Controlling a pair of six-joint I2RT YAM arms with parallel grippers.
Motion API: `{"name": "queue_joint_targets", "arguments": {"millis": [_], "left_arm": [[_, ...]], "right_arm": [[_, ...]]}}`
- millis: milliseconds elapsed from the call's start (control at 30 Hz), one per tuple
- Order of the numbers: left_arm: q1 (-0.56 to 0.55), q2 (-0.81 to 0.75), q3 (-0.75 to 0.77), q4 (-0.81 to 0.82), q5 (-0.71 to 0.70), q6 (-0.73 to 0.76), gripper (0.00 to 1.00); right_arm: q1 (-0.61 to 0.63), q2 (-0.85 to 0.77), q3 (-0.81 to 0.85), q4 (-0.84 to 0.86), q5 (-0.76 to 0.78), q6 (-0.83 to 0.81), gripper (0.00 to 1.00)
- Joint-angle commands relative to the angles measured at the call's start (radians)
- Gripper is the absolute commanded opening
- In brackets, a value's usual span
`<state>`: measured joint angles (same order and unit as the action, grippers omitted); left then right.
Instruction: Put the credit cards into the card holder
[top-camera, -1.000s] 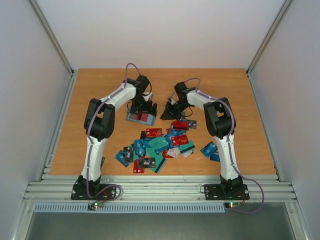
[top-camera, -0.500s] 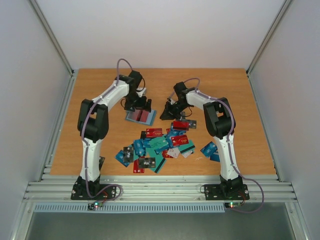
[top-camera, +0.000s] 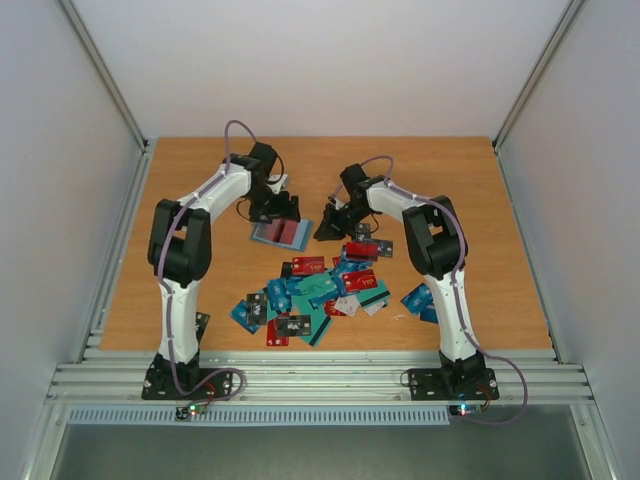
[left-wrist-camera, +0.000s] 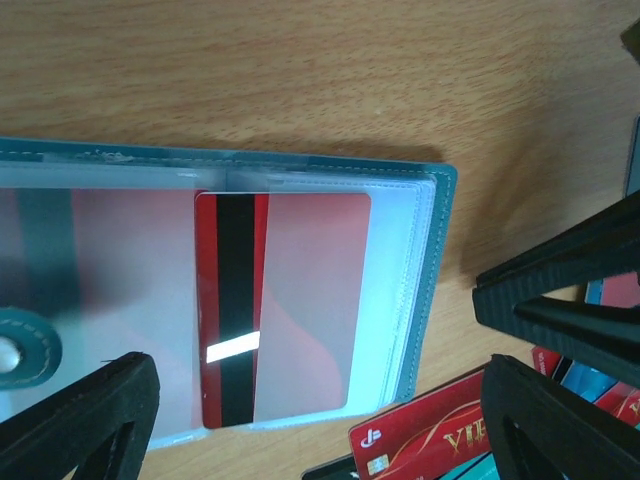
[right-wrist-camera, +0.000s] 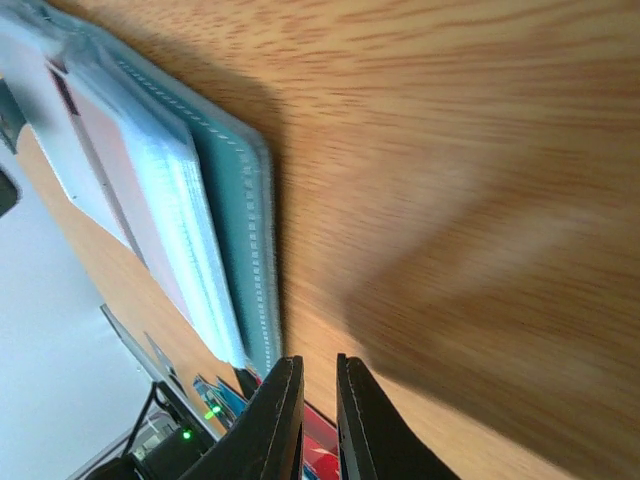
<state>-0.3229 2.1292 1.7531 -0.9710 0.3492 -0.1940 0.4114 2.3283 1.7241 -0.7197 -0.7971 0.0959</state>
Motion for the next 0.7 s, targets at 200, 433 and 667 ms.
{"name": "queue_joint_targets", "arguments": {"millis": [200, 433, 667], "left_arm": [[-0.001, 0.071, -0.021, 0.058, 0.031, -0.011, 0.89], [-0.001, 0.093, -0.017, 0.059, 0.051, -0.013, 0.89], [-0.007, 0.104, -0.017, 0.066, 0.09, -0.026, 0.87]], "right_arm": [[0.026, 0.031, 0.053, 0.017, -0.019, 0.021, 0.12], [0.035, 0.072, 0.097, 0.02, -0.039, 0.035, 0.12], [0.036, 0.1, 0.124, 0.01, -0.048, 0.041, 0.12]]}}
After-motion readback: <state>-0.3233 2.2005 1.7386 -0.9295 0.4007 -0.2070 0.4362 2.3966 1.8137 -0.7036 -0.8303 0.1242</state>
